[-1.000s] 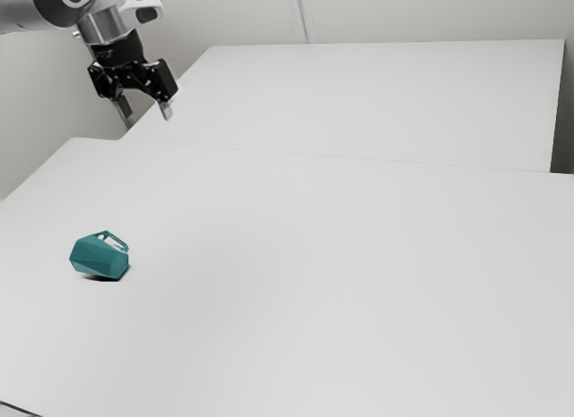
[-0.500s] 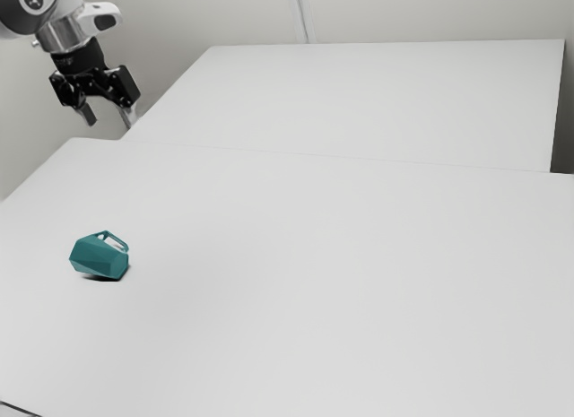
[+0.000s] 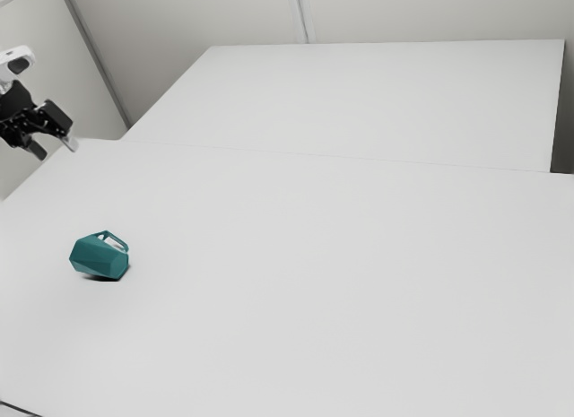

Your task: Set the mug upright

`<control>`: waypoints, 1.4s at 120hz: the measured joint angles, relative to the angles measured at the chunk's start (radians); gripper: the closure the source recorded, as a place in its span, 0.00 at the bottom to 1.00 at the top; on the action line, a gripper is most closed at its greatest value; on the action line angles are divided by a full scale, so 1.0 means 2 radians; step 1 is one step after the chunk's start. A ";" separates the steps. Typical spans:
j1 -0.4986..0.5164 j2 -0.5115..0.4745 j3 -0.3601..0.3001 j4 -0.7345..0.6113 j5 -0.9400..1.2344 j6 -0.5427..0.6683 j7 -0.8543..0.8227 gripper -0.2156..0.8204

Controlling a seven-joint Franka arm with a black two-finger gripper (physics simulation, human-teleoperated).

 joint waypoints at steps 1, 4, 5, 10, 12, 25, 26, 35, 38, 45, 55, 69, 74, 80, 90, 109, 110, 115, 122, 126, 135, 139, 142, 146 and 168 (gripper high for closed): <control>0.002 -0.001 0.000 -0.003 -0.003 0.002 0.004 0.23; 0.007 -0.005 0.000 -0.012 -0.011 0.009 0.015 0.23; 0.008 -0.006 0.000 -0.015 -0.013 0.011 0.019 0.23; 0.017 -0.012 0.000 -0.030 -0.023 0.021 0.037 0.23; 0.021 -0.014 0.000 -0.035 -0.026 0.024 0.044 0.23; 0.045 -0.018 0.000 -0.064 -0.045 0.045 0.089 0.23; 0.047 -0.019 0.000 -0.068 -0.047 0.047 0.092 0.23; 0.070 -0.021 0.000 -0.090 -0.062 0.060 0.123 0.23; 0.075 -0.022 0.002 -0.095 -0.065 0.063 0.133 0.23; 0.087 -0.024 0.004 -0.107 -0.074 0.070 0.155 0.23; 0.105 -0.026 0.006 -0.124 -0.090 0.077 0.188 0.23; 0.129 -0.025 0.007 -0.140 -0.102 0.083 0.231 0.23; 0.138 -0.025 0.008 -0.146 -0.109 0.084 0.246 0.23; 0.147 -0.023 0.008 -0.150 -0.114 0.085 0.264 0.23; 0.163 -0.017 0.010 -0.157 -0.127 0.087 0.293 0.23; 0.187 0.002 0.011 -0.160 -0.147 0.089 0.344 0.23; 0.189 0.003 0.011 -0.160 -0.148 0.089 0.347 0.23; 0.196 0.008 0.011 -0.159 -0.154 0.089 0.359 0.23; 0.206 0.015 0.011 -0.159 -0.163 0.089 0.377 0.23; 0.211 0.020 0.011 -0.158 -0.168 0.089 0.386 0.23; 0.221 0.033 0.011 -0.156 -0.177 0.090 0.405 0.23; 0.226 0.041 0.011 -0.155 -0.183 0.090 0.414 0.23; 0.229 0.045 0.011 -0.155 -0.188 0.090 0.420 0.23; 0.233 0.051 0.011 -0.153 -0.193 0.090 0.428 0.23; 0.220 0.091 0.011 -0.121 -0.211 0.090 0.465 0.23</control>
